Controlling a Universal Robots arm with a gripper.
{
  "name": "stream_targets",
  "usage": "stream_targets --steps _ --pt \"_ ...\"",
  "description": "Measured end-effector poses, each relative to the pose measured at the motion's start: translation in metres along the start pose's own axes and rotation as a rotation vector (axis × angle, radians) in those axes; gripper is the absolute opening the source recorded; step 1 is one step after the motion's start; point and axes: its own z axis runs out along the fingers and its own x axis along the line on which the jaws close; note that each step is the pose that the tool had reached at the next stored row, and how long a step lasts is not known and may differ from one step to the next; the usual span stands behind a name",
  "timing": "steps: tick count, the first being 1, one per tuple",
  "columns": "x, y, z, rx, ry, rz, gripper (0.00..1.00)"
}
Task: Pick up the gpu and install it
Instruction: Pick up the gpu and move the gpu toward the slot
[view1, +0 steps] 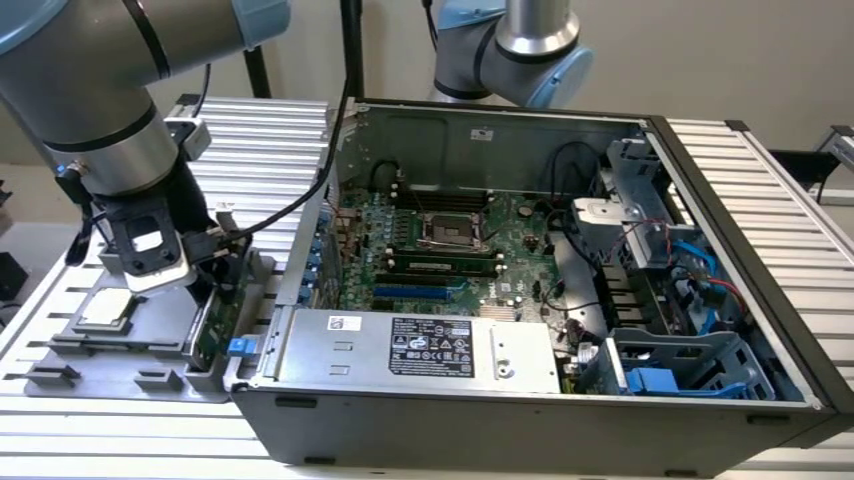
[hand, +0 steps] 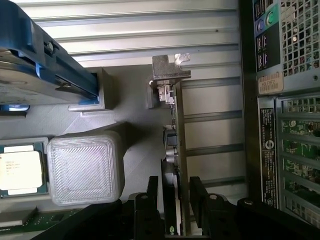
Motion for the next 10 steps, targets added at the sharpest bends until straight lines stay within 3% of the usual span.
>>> stream_targets --steps 8,9,10 --pt "0.0003 0.0 0.0016 0.0001 0.0002 0.0 0.37" --pt "0.0003 0.0 0.0016 0.0001 0.0002 0.0 0.3" --pt "0.0003 0.0 0.0016 0.0001 0.0003 0.0 0.3"
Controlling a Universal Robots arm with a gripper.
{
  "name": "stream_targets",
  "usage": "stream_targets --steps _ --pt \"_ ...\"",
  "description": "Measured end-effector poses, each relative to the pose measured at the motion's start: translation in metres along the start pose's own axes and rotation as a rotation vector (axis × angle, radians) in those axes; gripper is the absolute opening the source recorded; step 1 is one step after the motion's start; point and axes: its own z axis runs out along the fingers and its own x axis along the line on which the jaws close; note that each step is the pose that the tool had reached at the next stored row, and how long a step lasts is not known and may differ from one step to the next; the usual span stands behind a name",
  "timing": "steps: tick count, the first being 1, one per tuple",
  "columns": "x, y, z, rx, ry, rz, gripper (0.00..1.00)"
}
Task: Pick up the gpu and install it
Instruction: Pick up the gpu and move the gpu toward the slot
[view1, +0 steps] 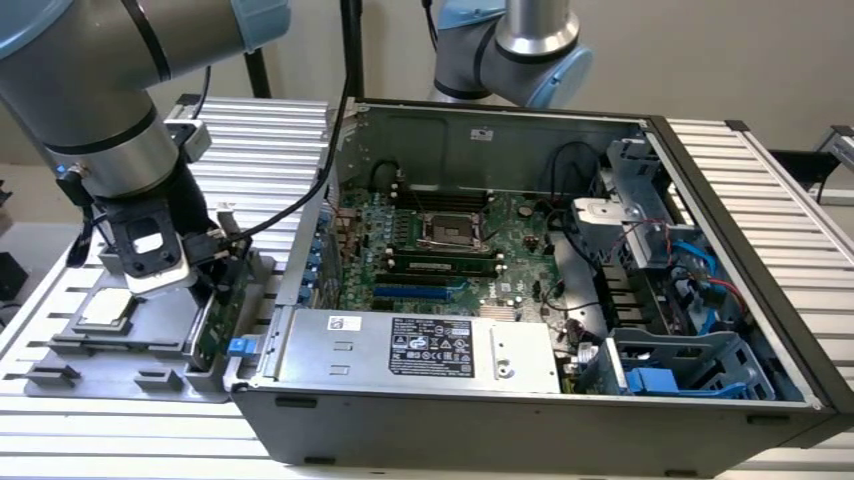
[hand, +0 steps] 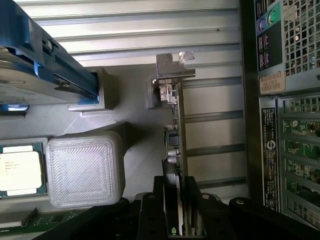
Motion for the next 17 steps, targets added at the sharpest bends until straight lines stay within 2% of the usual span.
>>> stream_targets --steps 2,6,17 --pt "0.0 0.0 0.0001 0.0 -0.0001 0.0 0.27" --pt "0.0 0.0 0.0002 0.0022 -0.0005 0.0 0.27" --pt "0.0 0.0 0.0004 0.003 -0.0004 0.0 0.27"
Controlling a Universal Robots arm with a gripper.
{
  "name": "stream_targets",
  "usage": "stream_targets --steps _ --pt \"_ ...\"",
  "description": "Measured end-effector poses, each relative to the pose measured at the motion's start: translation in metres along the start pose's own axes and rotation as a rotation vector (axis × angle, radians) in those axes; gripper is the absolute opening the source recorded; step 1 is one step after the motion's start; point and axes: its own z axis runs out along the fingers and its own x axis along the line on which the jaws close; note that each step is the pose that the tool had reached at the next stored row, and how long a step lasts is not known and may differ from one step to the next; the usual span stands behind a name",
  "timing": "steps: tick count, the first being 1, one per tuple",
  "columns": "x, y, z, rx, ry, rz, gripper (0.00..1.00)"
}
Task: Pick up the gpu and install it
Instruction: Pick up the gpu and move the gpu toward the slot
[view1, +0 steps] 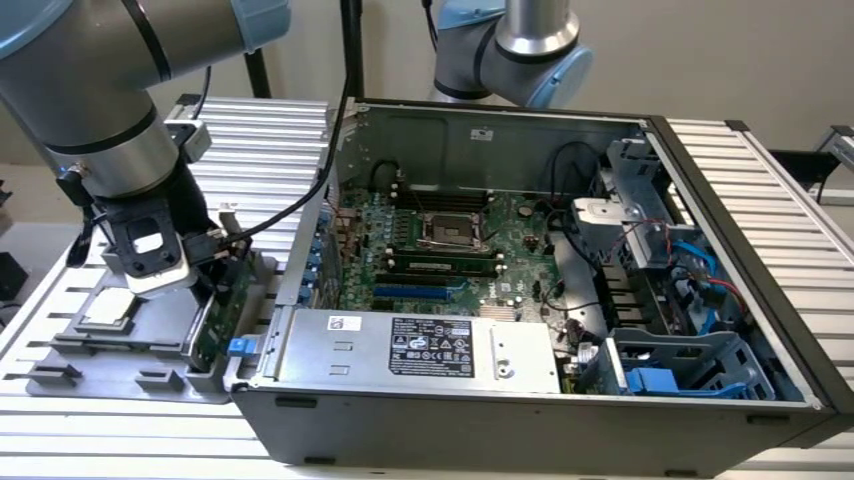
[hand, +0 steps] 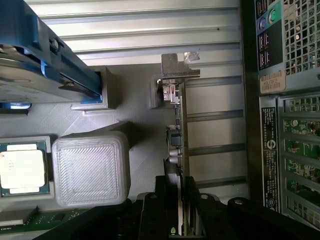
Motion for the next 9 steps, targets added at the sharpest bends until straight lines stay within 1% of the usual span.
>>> stream_targets --steps 9 --pt "0.0 0.0 0.0001 0.0 0.0 0.0 0.27"
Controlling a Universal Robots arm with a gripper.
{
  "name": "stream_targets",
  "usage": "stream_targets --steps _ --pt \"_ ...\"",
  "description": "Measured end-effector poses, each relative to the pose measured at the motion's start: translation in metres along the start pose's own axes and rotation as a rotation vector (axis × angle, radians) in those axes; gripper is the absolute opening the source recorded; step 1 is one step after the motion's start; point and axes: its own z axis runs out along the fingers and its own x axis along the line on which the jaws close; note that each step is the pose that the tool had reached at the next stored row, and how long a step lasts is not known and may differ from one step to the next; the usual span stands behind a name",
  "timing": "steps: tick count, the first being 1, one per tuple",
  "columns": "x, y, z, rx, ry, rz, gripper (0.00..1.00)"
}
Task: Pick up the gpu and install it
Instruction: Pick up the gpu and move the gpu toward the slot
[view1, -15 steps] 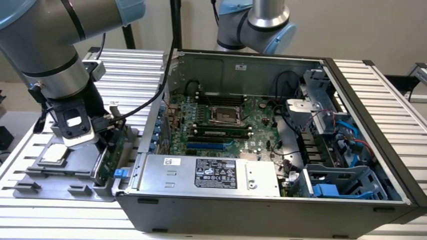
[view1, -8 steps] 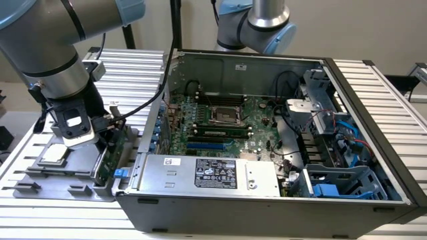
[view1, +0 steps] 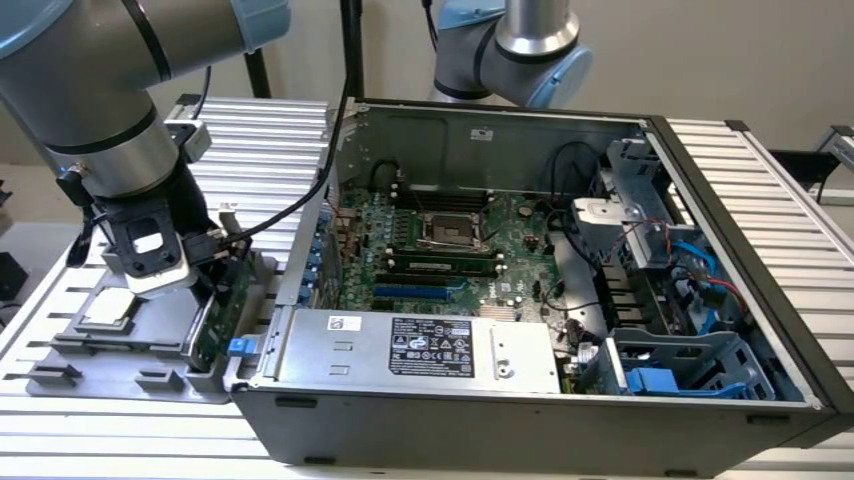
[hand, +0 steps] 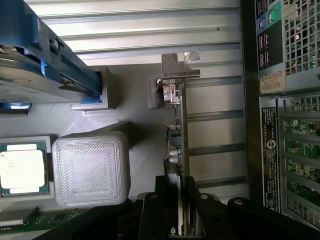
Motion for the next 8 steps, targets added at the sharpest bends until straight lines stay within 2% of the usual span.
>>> stream_targets --steps 5,8 --pt "-0.0001 0.0001 -0.0012 -0.0007 -0.0006 -0.001 0.27" --pt "-0.0006 0.0002 -0.008 -0.0002 -0.0001 -0.001 0.27"
